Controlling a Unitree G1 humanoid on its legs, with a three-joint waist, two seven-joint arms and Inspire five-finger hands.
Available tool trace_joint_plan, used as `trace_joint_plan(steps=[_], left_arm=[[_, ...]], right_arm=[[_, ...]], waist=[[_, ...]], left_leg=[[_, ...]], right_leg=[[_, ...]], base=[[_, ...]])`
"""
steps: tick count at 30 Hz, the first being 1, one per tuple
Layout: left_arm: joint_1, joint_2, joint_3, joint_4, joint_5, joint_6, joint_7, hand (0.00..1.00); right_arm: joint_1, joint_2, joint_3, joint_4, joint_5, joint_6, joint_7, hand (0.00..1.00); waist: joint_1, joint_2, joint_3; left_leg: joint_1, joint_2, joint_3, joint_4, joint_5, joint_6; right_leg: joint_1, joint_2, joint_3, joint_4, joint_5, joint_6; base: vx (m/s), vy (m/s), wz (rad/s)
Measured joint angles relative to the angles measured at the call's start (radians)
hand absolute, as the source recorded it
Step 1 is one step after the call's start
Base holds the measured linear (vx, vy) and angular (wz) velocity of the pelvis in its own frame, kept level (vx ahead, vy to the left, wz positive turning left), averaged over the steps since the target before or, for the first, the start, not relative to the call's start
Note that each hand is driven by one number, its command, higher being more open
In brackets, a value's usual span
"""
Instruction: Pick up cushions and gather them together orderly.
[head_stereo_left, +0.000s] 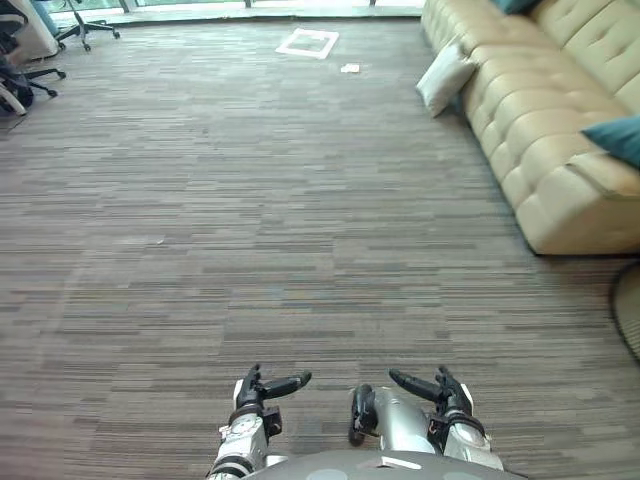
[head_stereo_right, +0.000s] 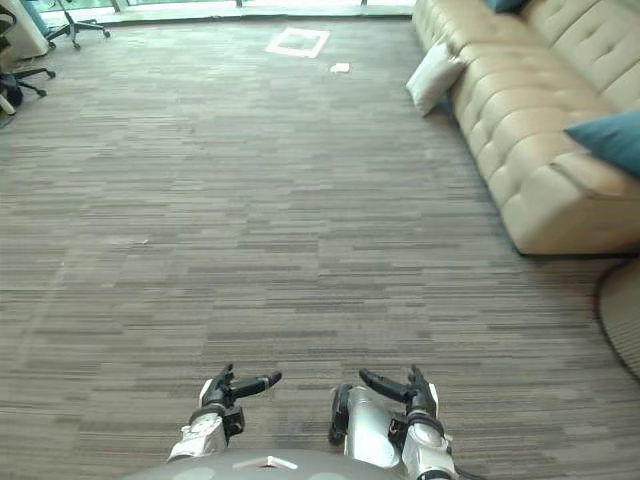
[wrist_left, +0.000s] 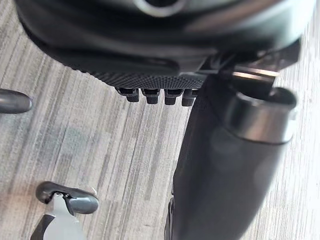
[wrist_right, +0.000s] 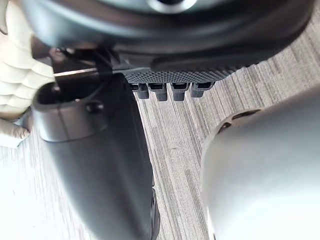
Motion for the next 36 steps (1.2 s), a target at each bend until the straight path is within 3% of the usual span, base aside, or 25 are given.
trace_joint_plan(steps=[1,2,3,4,5,6,7,9,10,13,16,17,19,20,21,22,23,26,28,30,31,32,33,34,36], left_arm=[[0.0,0.0,0.001,-0.005,0.001,0.002,-0.004,1.0],[0.001,0.001,0.002,-0.01,0.001,0.002,-0.006,1.0],[0.009,0.002,0.014,-0.032,0.001,0.002,-0.007,1.0],[0.012,0.002,0.018,-0.038,0.001,0.001,-0.006,1.0],[0.015,0.002,0.023,-0.052,0.0,0.0,-0.004,1.0],[0.018,0.003,0.043,-0.085,-0.002,0.0,0.002,1.0],[0.019,0.003,0.047,-0.094,-0.003,0.0,0.002,1.0],[0.022,0.004,0.049,-0.117,-0.003,-0.002,0.001,1.0],[0.02,0.002,0.054,-0.125,-0.004,-0.005,0.002,1.0],[0.017,0.003,0.058,-0.141,-0.004,-0.017,0.006,1.0],[0.013,0.004,0.057,-0.147,-0.016,-0.036,0.014,1.0],[0.013,0.013,0.057,-0.152,-0.021,-0.034,0.014,1.0],[0.01,0.021,0.059,-0.138,-0.021,-0.028,0.014,1.0],[-0.003,0.043,0.056,-0.124,-0.02,-0.021,0.015,1.0],[-0.012,0.053,0.054,-0.109,-0.02,-0.018,0.015,1.0],[-0.015,0.058,0.054,-0.105,-0.02,-0.014,0.016,1.0],[-0.017,0.068,0.054,-0.082,-0.021,-0.003,0.023,1.0],[0.002,0.068,0.049,-0.069,-0.021,0.002,0.035,1.0],[0.001,0.066,0.042,-0.064,-0.021,0.002,0.034,1.0],[-0.001,0.061,0.039,-0.026,-0.022,0.013,0.033,1.0],[-0.001,0.06,0.039,-0.024,-0.021,0.013,0.033,1.0],[0.0,0.054,0.034,-0.017,-0.021,0.012,0.031,1.0],[0.001,0.046,0.018,-0.006,-0.02,0.013,0.028,1.0],[0.001,0.041,0.011,0.002,-0.019,0.012,0.025,1.0],[-0.008,0.018,0.009,0.003,-0.015,0.006,0.003,1.0]], right_arm=[[0.011,0.002,0.0,-0.002,0.001,0.007,-0.003,1.0],[0.016,0.002,0.0,-0.006,0.001,0.009,-0.003,1.0],[0.025,-0.005,0.006,-0.007,0.001,0.013,-0.001,1.0],[0.027,-0.006,0.008,-0.006,0.001,0.013,-0.003,1.0],[0.028,-0.006,0.013,-0.006,0.001,0.013,-0.004,1.0],[0.03,-0.002,0.025,0.002,0.012,0.018,-0.006,1.0],[0.03,-0.001,0.033,0.005,0.016,0.02,-0.007,1.0],[0.03,-0.001,0.043,0.012,0.02,0.024,-0.007,1.0],[0.031,-0.002,0.042,0.015,0.02,0.025,-0.009,1.0],[0.031,0.0,0.043,0.024,0.02,0.025,-0.018,1.0],[0.033,-0.002,0.039,0.045,0.019,0.026,-0.022,1.0],[0.039,0.006,0.039,0.052,0.018,0.035,-0.024,1.0],[0.052,0.027,0.039,0.051,0.018,0.037,-0.023,1.0],[0.052,0.049,0.032,0.047,0.02,0.038,-0.021,1.0],[0.051,0.06,0.031,0.04,0.017,0.039,-0.018,1.0],[0.052,0.059,0.033,0.04,0.014,0.039,-0.014,1.0],[0.044,0.055,0.04,0.032,-0.001,0.037,-0.006,1.0],[0.047,0.034,0.04,0.008,-0.001,0.014,0.001,1.0],[0.053,0.034,0.037,-0.011,-0.001,0.001,-0.001,1.0],[0.043,0.015,0.033,-0.018,0.004,-0.003,-0.003,1.0],[0.04,0.014,0.032,-0.018,0.004,-0.004,-0.003,1.0],[0.029,0.015,0.03,-0.019,0.005,-0.003,-0.003,1.0],[0.021,0.014,0.018,-0.02,0.018,-0.001,0.002,1.0],[0.017,0.014,0.013,-0.018,0.018,-0.001,0.001,1.0],[0.005,0.005,-0.001,-0.017,0.009,0.0,0.0,1.0]], waist=[[-0.012,0.003,-0.001],[-0.011,0.008,-0.003],[-0.004,0.025,-0.01],[-0.003,0.029,-0.01],[-0.001,0.032,-0.007],[0.003,0.021,-0.001],[0.005,0.015,0.0],[0.015,0.004,0.003],[0.03,0.005,0.004],[0.047,0.003,0.006],[0.061,0.0,0.005],[0.069,-0.016,-0.005],[0.068,-0.039,-0.032],[0.067,-0.088,-0.037],[0.064,-0.107,-0.035],[0.061,-0.114,-0.036],[0.056,-0.113,-0.028],[0.047,-0.08,-0.023],[0.037,-0.07,-0.019],[0.02,-0.058,-0.009],[0.017,-0.057,-0.006],[0.007,-0.057,-0.003],[-0.006,-0.041,0.002],[-0.005,-0.033,-0.001],[0.003,-0.008,0.01]], left_leg=[[-0.101,0.041,-0.073,0.257,0.0,-0.114],[-0.14,0.051,-0.093,0.36,0.003,-0.174],[-0.262,0.077,-0.112,0.661,0.017,-0.227],[-0.285,0.083,-0.11,0.714,0.017,-0.227],[-0.336,0.097,-0.093,0.824,0.012,-0.219],[-0.428,0.109,-0.029,0.911,-0.014,-0.174],[-0.452,0.11,-0.009,0.908,-0.023,-0.156],[-0.537,0.111,0.048,0.801,-0.066,-0.076],[-0.571,0.109,0.08,0.629,-0.077,-0.054],[-0.645,0.1,0.058,0.379,-0.033,-0.035],[-0.679,0.104,0.064,0.231,0.02,-0.047],[-0.684,0.083,0.072,0.275,0.095,-0.011],[-0.684,0.044,0.086,0.323,0.149,0.012],[-0.652,-0.001,0.112,0.332,0.102,0.026],[-0.626,-0.026,0.118,0.328,0.077,0.04],[-0.609,-0.038,0.117,0.324,0.06,0.048],[-0.523,-0.061,0.117,0.294,0.025,0.06],[-0.324,-0.072,0.102,0.151,0.01,0.07],[-0.253,-0.073,0.083,0.081,0.001,0.068],[-0.144,-0.073,0.069,-0.002,-0.013,0.061],[-0.129,-0.073,0.065,-0.012,-0.017,0.06],[-0.084,-0.072,0.057,-0.042,-0.044,0.042],[-0.042,-0.058,0.031,-0.057,-0.069,0.021],[-0.032,-0.047,0.023,-0.061,-0.073,0.021],[-0.019,-0.039,-0.001,-0.046,-0.034,0.016]], right_leg=[[0.077,0.023,-0.038,-0.053,-0.022,-0.004],[0.099,0.037,-0.043,-0.075,-0.02,-0.009],[0.174,0.087,-0.053,-0.144,-0.02,-0.013],[0.192,0.096,-0.054,-0.159,-0.021,-0.014],[0.236,0.117,-0.052,-0.195,-0.023,-0.019],[0.32,0.132,-0.05,-0.254,-0.024,-0.021],[0.34,0.132,-0.048,-0.27,-0.024,-0.021],[0.419,0.131,-0.029,-0.336,-0.016,-0.006],[0.468,0.122,-0.001,-0.377,-0.012,0.007],[0.53,0.092,0.046,-0.419,-0.03,0.039],[0.579,0.053,0.101,-0.443,-0.088,0.108],[0.611,0.018,0.125,-0.45,-0.11,0.141],[0.586,-0.037,0.164,-0.363,-0.109,0.166],[0.494,-0.106,0.208,-0.146,-0.08,0.18],[0.429,-0.131,0.238,0.013,-0.011,0.171],[0.391,-0.141,0.251,0.101,0.052,0.163],[0.304,-0.16,0.271,0.307,0.108,0.171],[0.177,-0.122,0.217,0.435,0.09,0.159],[0.08,-0.093,0.157,0.412,0.073,0.156],[-0.025,-0.049,0.055,0.185,0.037,0.1],[-0.035,-0.041,0.045,0.138,0.04,0.097],[-0.069,-0.005,0.037,-0.071,0.074,0.089],[-0.06,0.015,0.038,-0.107,0.197,0.022],[-0.045,0.026,0.031,-0.104,0.184,-0.011],[-0.037,0.014,0.022,-0.029,0.112,-0.018]], base=[[0.46,-0.216,0.4],[0.53,-0.216,0.34],[0.33,-0.097,0.02],[0.4,-0.082,-0.04],[0.36,-0.048,-0.11],[0.34,-0.038,-0.14],[0.31,-0.026,-0.17],[0.34,0.013,-0.39],[0.37,0.077,-0.53],[0.48,0.178,-0.64],[0.48,0.266,-0.54],[0.61,0.367,-0.71],[0.72,0.434,-0.5],[0.79,0.475,-0.18],[0.51,0.312,0.03],[0.62,0.34,0.19],[0.6,0.29,0.1],[0.6,0.236,0.09],[0.37,0.058,0.27],[0.56,-0.023,0.23],[0.58,-0.102,0.26],[0.61,-0.18,0.4],[0.53,-0.2,0.43],[0.57,-0.214,0.34],[0.45,-0.17,0.28]])
